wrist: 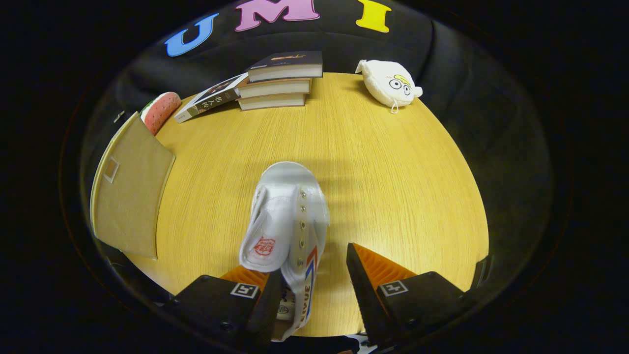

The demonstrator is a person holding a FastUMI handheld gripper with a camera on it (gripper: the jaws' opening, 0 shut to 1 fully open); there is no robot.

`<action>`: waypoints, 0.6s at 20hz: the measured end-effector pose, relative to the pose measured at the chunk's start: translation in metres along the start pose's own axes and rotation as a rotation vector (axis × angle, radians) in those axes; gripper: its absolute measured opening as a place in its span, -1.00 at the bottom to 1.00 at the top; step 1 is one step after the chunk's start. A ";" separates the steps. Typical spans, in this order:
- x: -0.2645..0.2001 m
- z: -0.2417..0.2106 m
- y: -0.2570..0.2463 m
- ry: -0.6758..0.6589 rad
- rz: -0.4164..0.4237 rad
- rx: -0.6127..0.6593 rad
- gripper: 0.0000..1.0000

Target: Open the storage box then place both shoes into the box .Put the left shoe in first, then the right shoe, with the right side of both shoes facing outward in a uniform manner.

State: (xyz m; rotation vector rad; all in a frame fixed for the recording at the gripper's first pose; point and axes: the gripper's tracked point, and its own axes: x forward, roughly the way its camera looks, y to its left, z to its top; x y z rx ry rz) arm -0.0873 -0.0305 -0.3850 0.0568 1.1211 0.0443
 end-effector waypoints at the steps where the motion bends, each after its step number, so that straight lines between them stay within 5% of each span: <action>1: 0.005 -0.001 -0.003 0.005 -0.018 0.001 0.38; 6: 0.008 -0.005 -0.004 0.052 -0.018 0.068 -0.37; 7: 0.010 -0.004 -0.006 0.060 -0.016 0.086 -0.81; 12: -0.008 -0.004 0.011 0.089 0.071 0.204 -0.89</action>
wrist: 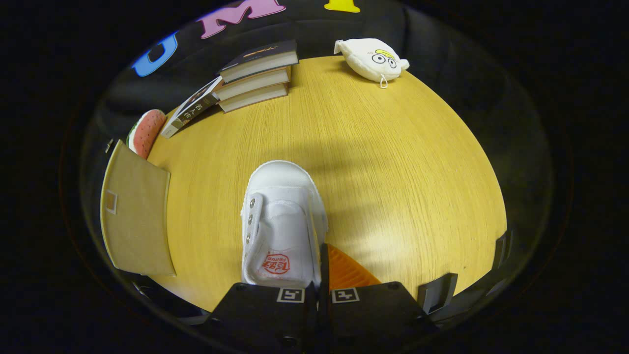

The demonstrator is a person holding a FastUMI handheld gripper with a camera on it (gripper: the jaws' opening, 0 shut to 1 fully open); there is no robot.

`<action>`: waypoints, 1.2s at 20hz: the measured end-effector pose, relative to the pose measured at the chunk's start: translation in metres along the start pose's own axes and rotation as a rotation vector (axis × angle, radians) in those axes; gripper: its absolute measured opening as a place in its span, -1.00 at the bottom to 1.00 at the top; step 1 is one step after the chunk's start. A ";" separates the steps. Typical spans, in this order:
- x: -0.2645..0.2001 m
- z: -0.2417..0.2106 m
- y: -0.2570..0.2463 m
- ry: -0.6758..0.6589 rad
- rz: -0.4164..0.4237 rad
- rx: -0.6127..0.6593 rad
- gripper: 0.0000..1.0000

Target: Open the storage box then place both shoes into the box .Put the left shoe in first, then the right shoe, with the right side of both shoes facing outward in a uniform manner.

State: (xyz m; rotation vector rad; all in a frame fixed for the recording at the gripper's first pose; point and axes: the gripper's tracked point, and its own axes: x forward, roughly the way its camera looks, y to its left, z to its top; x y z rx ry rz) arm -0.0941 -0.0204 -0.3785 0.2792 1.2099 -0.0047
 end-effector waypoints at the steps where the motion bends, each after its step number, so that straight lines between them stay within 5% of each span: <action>1: -0.007 0.003 0.004 -0.011 0.009 0.005 -0.89; 14: -0.116 0.084 0.175 -0.079 0.252 0.014 -0.89; 24: -0.118 0.062 0.326 0.038 0.307 -0.072 -0.90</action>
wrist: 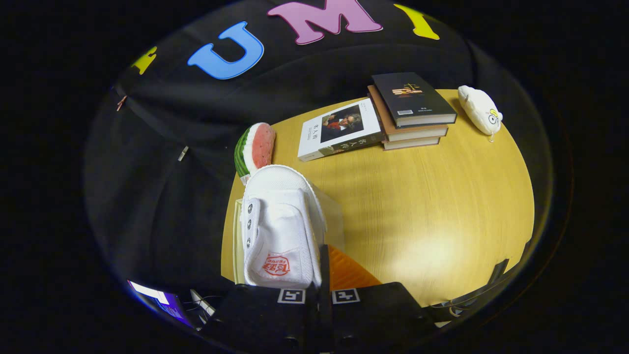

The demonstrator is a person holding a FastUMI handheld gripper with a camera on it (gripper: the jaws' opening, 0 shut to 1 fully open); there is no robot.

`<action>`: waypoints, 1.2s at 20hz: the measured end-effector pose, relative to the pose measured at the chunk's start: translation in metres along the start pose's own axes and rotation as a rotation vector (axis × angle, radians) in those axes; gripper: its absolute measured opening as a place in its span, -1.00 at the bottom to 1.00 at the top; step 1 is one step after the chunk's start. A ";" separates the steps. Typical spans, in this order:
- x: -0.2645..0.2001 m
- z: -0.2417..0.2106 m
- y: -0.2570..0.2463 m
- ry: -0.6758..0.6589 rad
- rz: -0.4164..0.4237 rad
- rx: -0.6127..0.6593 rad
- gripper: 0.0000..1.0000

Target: Open the storage box then place both shoes into the box .Put the left shoe in first, then the right shoe, with the right side of both shoes facing outward in a uniform manner.

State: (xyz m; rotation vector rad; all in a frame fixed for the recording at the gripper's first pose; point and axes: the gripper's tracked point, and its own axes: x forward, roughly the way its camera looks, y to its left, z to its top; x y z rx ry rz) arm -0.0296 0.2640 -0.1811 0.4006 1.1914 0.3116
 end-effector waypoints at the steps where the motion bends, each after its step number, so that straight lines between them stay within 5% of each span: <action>1: 0.008 -0.005 0.004 0.019 -0.023 -0.012 -0.89; 10: 0.061 -0.025 0.010 0.073 -0.154 -0.091 -0.88; 11: 0.063 -0.024 0.020 0.069 -0.127 -0.092 -0.65; 15: 0.055 -0.016 0.037 0.029 -0.087 -0.189 1.00; 24: 0.036 -0.003 0.024 -0.041 -0.061 -0.200 0.98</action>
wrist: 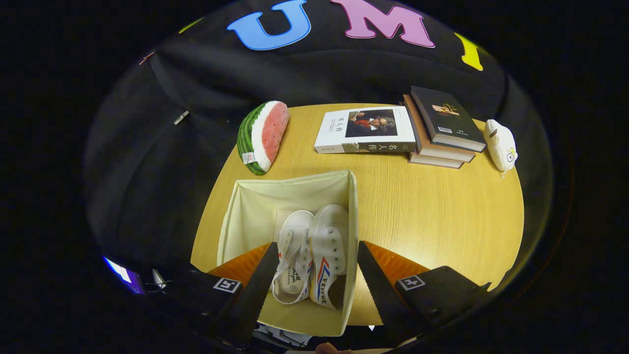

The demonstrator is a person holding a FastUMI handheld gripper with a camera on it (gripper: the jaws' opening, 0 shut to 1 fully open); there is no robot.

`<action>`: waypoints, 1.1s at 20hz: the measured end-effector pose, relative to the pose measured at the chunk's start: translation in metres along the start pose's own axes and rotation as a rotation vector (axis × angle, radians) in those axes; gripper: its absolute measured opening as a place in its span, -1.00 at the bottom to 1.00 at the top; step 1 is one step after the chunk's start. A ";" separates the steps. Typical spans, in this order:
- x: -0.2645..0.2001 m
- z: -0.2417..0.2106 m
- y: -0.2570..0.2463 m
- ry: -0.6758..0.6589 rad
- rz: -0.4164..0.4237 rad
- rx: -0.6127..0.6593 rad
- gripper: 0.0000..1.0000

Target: Open the storage box then place both shoes into the box .Put the left shoe in first, then the right shoe, with the right side of both shoes facing outward in a uniform manner.

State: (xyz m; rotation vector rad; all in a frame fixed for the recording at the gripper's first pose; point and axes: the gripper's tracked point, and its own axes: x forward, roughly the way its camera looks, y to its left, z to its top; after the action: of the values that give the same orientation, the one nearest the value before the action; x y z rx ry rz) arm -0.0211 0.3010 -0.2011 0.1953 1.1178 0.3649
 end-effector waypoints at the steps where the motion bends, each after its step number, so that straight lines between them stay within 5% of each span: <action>1: -0.004 0.003 -0.007 -0.015 -0.004 0.006 0.98; 22: -0.157 0.075 -0.217 -0.590 -0.275 0.004 0.98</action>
State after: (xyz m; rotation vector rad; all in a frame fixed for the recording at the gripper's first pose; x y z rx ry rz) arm 0.0268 0.0432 -0.1093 0.1372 0.5512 0.0473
